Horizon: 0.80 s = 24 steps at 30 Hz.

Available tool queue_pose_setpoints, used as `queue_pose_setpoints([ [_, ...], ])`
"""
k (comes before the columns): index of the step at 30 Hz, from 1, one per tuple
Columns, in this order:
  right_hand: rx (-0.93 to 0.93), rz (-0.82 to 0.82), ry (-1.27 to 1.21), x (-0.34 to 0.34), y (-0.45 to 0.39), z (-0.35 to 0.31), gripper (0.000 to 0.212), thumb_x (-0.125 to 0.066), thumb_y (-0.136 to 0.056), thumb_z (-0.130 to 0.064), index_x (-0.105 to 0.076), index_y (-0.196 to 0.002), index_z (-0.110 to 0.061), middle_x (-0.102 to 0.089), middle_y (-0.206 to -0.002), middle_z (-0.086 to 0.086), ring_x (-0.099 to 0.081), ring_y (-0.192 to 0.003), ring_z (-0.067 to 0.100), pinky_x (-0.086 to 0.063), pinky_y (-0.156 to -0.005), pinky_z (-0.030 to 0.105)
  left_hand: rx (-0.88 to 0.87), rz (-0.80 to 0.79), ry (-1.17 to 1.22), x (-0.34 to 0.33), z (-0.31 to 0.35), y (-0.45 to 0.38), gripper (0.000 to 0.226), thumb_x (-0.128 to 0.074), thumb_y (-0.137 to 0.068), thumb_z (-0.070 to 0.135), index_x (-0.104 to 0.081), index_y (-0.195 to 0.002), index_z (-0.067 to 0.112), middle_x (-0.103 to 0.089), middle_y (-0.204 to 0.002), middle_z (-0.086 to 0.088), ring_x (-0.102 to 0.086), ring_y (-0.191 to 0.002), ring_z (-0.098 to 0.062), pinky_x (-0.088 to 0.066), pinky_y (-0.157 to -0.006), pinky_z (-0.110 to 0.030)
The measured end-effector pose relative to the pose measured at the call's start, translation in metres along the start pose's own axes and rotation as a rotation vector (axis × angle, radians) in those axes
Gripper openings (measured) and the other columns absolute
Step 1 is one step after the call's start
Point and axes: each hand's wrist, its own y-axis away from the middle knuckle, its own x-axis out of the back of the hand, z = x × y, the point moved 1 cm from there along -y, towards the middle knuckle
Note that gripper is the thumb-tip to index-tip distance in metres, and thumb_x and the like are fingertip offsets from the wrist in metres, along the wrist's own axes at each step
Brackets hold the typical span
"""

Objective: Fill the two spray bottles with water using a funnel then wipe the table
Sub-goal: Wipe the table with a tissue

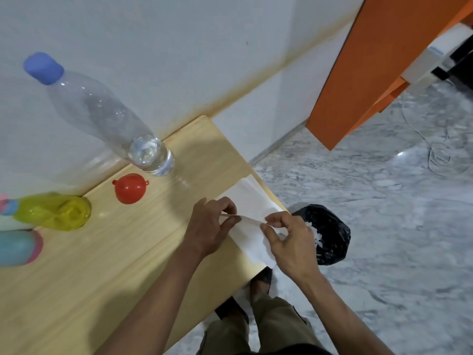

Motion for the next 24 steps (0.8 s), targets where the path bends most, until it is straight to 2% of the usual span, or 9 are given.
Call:
queue_pose_setpoints([
  [2, -0.044, -0.071, -0.121, 0.005, -0.001, -0.007, 0.013, -0.076, -0.091, -0.024, -0.068, -0.095, -0.035, -0.065, -0.086, -0.025, -0.062, -0.093, -0.001, -0.041, -0.075, 0.003, 0.086, -0.017, 0.117, 0.017, 0.005, 0.004, 0.011, -0.077, -0.086, 0.025, -0.068, -0.089, 0.019, -0.065, -0.081, 0.017, -0.057, -0.074, 0.006, -0.045, -0.08, -0.019],
  [4, -0.057, -0.104, -0.193, 0.006, -0.004, -0.014, 0.012, -0.074, -0.092, -0.029, -0.067, -0.089, -0.038, -0.07, -0.087, -0.027, -0.063, -0.095, -0.01, -0.042, -0.078, 0.004, 0.164, 0.002, 0.247, 0.032, 0.006, 0.009, 0.009, -0.079, -0.084, 0.022, -0.071, -0.086, 0.019, -0.07, -0.078, 0.015, -0.063, -0.076, 0.002, -0.044, -0.069, -0.009],
  [6, -0.067, -0.112, -0.265, 0.002, -0.006, -0.021, 0.008, -0.071, -0.094, -0.028, -0.069, -0.088, -0.033, -0.072, -0.091, -0.029, -0.066, -0.093, -0.006, -0.048, -0.08, 0.013, 0.206, 0.05, 0.343, 0.045, 0.003, 0.014, 0.008, -0.081, -0.082, 0.02, -0.073, -0.083, 0.021, -0.072, -0.077, 0.013, -0.065, -0.073, 0.001, -0.047, -0.065, -0.011],
  [8, -0.087, -0.116, -0.364, -0.004, -0.005, -0.031, 0.004, -0.07, -0.095, -0.025, -0.07, -0.095, -0.028, -0.074, -0.093, -0.021, -0.067, -0.097, -0.003, -0.051, -0.084, 0.022, 0.231, 0.095, 0.408, 0.055, -0.002, 0.021, 0.009, -0.081, -0.081, 0.018, -0.073, -0.084, 0.022, -0.073, -0.08, 0.011, -0.066, -0.072, -0.002, -0.051, -0.065, -0.016],
  [10, -0.086, -0.142, -0.426, -0.013, 0.0, -0.043, 0.018, -0.073, -0.093, -0.026, -0.065, -0.108, -0.032, -0.075, -0.09, -0.013, -0.069, -0.098, 0.002, -0.053, -0.086, 0.026, 0.257, 0.135, 0.453, 0.064, -0.009, 0.03, 0.01, -0.081, -0.082, 0.017, -0.074, -0.088, 0.02, -0.074, -0.086, 0.01, -0.068, -0.077, -0.005, -0.053, -0.067, -0.02],
  [12, -0.058, -0.137, -0.415, -0.026, 0.006, -0.053, 0.031, -0.076, -0.09, -0.026, -0.06, -0.114, -0.037, -0.074, -0.091, -0.016, -0.07, -0.098, 0.004, -0.053, -0.084, 0.024, 0.292, 0.191, 0.49, 0.073, -0.018, 0.04, 0.015, -0.081, -0.082, 0.016, -0.073, -0.094, 0.021, -0.075, -0.09, 0.01, -0.069, -0.081, -0.006, -0.055, -0.07, -0.022],
  [16, 0.063, -0.048, -0.302, -0.058, 0.019, -0.073, 0.023, -0.072, -0.094, -0.019, -0.063, -0.099, -0.04, -0.068, -0.101, -0.034, -0.064, -0.1, -0.008, -0.048, -0.082, 0.012, 0.354, 0.288, 0.478, 0.091, -0.043, 0.06, 0.028, -0.08, -0.083, 0.02, -0.068, -0.106, 0.029, -0.071, -0.102, 0.013, -0.068, -0.09, -0.007, -0.057, -0.079, -0.032],
  [20, 0.109, 0.041, -0.246, -0.093, 0.032, -0.088, 0.018, -0.066, -0.097, -0.014, -0.07, -0.098, -0.032, -0.07, -0.096, -0.03, -0.061, -0.097, -0.014, -0.04, -0.081, 0.002, 0.351, 0.265, 0.444, 0.108, -0.073, 0.073, 0.048, -0.081, -0.08, 0.019, -0.059, -0.12, 0.034, -0.068, -0.106, 0.008, -0.067, -0.095, -0.012, -0.059, -0.082, -0.037],
  [24, 0.095, 0.121, -0.212, -0.134, 0.042, -0.087, 0.019, -0.063, -0.099, -0.009, -0.075, -0.105, -0.022, -0.069, -0.102, -0.027, -0.06, -0.097, -0.017, -0.04, -0.081, 0.0, 0.277, 0.27, 0.313, 0.116, -0.105, 0.074, 0.049, -0.079, -0.081, 0.016, -0.058, -0.122, 0.033, -0.068, -0.103, 0.006, -0.062, -0.09, -0.012, -0.049, -0.08, -0.027],
])
